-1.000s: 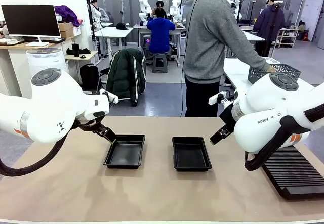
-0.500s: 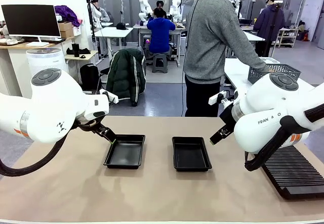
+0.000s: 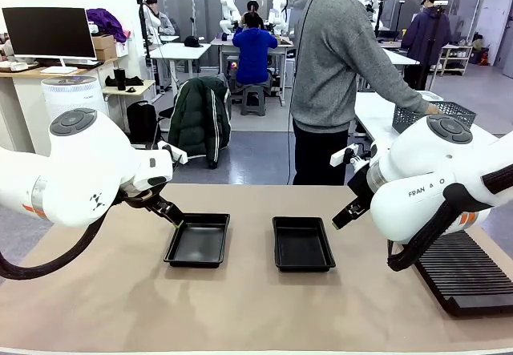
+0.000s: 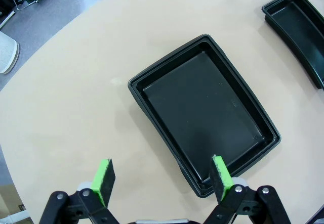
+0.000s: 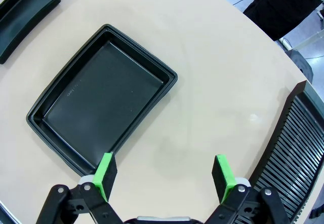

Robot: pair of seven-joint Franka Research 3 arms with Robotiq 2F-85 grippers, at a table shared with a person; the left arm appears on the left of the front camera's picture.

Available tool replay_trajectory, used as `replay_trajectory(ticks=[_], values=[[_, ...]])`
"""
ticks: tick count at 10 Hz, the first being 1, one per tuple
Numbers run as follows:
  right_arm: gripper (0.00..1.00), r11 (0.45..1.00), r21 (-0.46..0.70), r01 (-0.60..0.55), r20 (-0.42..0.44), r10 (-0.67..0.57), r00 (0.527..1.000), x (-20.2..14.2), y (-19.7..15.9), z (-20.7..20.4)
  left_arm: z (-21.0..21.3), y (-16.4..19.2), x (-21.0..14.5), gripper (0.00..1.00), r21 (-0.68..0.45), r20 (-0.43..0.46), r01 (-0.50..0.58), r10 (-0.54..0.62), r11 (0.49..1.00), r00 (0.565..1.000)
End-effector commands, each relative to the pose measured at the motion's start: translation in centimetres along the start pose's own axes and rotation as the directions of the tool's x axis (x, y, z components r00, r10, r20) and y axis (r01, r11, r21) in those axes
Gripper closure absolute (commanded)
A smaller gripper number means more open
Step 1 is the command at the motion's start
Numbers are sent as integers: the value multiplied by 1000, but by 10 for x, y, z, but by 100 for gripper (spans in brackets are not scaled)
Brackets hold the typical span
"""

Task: Inspect and transfer BCBs to ESD trays.
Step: Pick up the Blank PCB from the PCB Rack and place it in the left ESD tray.

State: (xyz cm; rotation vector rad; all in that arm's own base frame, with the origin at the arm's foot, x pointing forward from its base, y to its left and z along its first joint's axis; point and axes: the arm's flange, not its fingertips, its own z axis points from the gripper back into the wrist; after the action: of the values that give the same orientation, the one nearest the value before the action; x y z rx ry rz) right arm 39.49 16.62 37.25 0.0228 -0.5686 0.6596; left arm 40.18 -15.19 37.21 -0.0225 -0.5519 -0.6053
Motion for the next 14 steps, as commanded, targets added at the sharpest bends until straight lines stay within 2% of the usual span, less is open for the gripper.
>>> replay_trajectory(ticks=[1, 14], values=[[0, 1000, 0, 0, 0, 0, 1000, 0, 0, 0, 0, 0, 0, 0, 0, 0, -1, 1, 1000, 1000], [0, 1000, 0, 0, 0, 0, 1000, 0, 0, 0, 0, 0, 0, 0, 0, 0, -1, 1, 1000, 1000]])
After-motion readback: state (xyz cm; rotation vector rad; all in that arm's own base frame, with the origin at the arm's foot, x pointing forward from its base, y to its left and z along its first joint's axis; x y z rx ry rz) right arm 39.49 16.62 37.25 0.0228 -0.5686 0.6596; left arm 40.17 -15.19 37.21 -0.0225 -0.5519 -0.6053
